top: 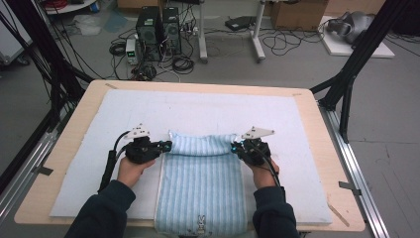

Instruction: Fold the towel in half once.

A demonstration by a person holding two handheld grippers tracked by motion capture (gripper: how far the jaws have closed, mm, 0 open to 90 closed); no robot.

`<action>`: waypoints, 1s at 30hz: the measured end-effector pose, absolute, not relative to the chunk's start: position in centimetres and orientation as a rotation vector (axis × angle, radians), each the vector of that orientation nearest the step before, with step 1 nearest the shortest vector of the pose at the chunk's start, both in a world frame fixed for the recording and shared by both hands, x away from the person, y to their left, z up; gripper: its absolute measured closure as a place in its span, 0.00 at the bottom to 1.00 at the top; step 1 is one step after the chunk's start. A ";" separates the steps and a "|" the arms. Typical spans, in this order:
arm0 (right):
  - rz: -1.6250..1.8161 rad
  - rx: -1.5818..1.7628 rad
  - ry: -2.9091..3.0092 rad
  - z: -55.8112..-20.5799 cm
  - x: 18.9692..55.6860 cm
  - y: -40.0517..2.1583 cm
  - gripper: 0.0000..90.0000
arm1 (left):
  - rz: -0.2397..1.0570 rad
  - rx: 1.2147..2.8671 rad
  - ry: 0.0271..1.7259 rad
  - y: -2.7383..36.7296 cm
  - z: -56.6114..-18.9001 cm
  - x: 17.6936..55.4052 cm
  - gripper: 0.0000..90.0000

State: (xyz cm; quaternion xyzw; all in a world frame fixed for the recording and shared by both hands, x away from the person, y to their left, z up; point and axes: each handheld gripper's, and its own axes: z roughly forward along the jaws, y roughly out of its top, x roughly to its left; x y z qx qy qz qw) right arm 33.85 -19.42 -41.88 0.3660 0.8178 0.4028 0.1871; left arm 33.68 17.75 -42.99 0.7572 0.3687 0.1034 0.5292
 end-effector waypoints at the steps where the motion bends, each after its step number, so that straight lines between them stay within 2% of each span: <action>1: 1.151 1.032 2.300 -42.1 33.4 -19.6 0.95 | 0.249 1.811 0.877 17.8 -43.1 33.3 0.96; 11: 1.185 1.032 2.318 -43.9 30.1 -20.1 0.94 | 0.231 1.860 0.857 17.9 -44.5 30.0 0.95; 23: 1.168 0.956 2.357 -43.0 26.1 -20.1 0.92 | 0.188 1.889 0.828 18.7 -45.0 27.0 0.94; 24: 1.163 0.953 2.359 -43.1 25.9 -20.0 0.89 | 0.192 1.884 0.835 18.7 -45.0 27.0 0.92; 25: 1.150 0.939 2.358 -43.1 25.8 -20.0 0.85 | 0.194 1.872 0.845 18.8 -44.9 27.1 0.85; 26: 1.149 0.948 2.353 -43.1 25.7 -19.9 0.81 | 0.203 1.850 0.865 19.0 -44.7 27.2 0.74; 28: 1.180 0.980 2.319 -42.8 25.8 -20.2 0.74 | 0.222 1.785 0.908 19.5 -44.3 27.6 0.59; 30: 1.202 1.017 2.283 -42.3 26.1 -20.5 0.70 | 0.246 1.743 0.921 20.1 -43.8 28.2 0.55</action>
